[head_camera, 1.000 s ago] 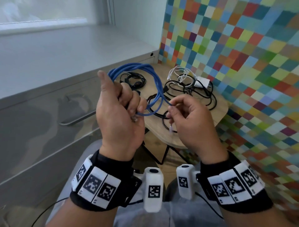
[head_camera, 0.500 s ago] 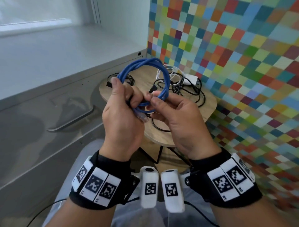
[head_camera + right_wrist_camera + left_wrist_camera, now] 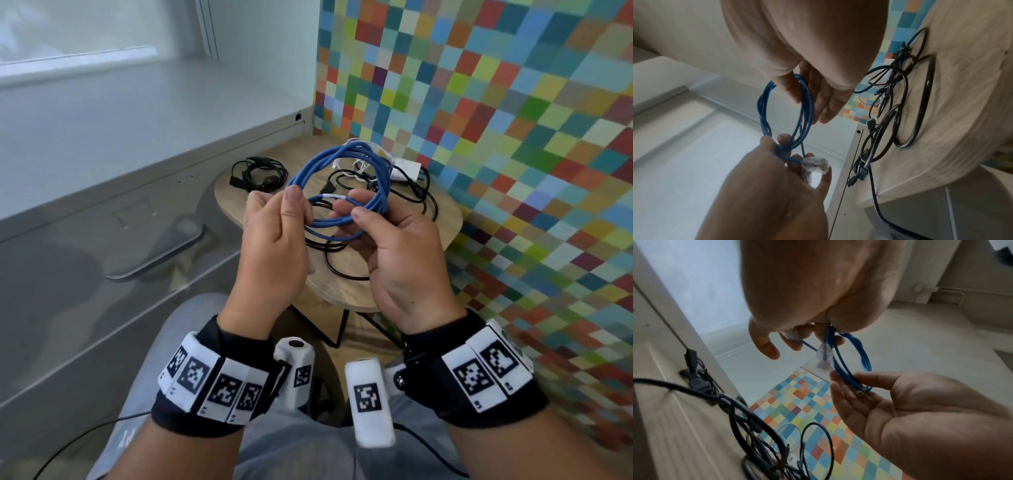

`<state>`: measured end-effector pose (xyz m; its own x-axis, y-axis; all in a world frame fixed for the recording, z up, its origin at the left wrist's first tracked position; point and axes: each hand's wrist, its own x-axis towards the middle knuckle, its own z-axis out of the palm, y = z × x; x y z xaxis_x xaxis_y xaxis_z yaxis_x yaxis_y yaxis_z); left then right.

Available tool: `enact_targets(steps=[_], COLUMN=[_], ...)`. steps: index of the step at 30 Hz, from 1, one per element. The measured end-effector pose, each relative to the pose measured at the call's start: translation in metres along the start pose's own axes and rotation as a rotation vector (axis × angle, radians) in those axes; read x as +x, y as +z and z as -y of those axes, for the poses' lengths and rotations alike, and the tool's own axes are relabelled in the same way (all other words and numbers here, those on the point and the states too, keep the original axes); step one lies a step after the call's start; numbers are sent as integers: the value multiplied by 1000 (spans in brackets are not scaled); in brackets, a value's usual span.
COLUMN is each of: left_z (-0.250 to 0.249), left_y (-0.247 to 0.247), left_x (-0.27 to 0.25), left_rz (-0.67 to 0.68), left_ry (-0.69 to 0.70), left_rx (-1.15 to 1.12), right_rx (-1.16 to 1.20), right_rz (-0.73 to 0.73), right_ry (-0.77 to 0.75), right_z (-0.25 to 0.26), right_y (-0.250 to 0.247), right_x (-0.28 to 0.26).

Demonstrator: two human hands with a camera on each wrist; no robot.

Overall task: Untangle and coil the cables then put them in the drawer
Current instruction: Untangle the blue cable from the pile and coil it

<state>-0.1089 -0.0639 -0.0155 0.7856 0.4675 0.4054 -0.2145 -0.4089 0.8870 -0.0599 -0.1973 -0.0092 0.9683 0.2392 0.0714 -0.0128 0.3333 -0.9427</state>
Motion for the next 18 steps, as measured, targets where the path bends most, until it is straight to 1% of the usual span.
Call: enact_targets(steps=[3,5,8,10,13,16,18], left_z=[5,8,11,11,7,6,7], left_y=[-4,-8,-15,-19,-21,-20,-21], left_x=[3,5,7,7,6,4,2], left_rz=[-8,48,164,196,183,142,116], left_ry=[49,55,37,13,10,-13,-24], left_rx=[102,139,184,202,216,227,255], right_rx=[-16,-28,-101,-124,-75,-23,35], right_rz=[44,69,85,104,144,178,227], right_ry=[34,60,53,40,23,-4,-1], right_z=[-1,0,1,2,4,3,1], right_y=[-3,-3,-5,-4,-4,-5,-2], right_x=[3,5,8,9,10,12,12])
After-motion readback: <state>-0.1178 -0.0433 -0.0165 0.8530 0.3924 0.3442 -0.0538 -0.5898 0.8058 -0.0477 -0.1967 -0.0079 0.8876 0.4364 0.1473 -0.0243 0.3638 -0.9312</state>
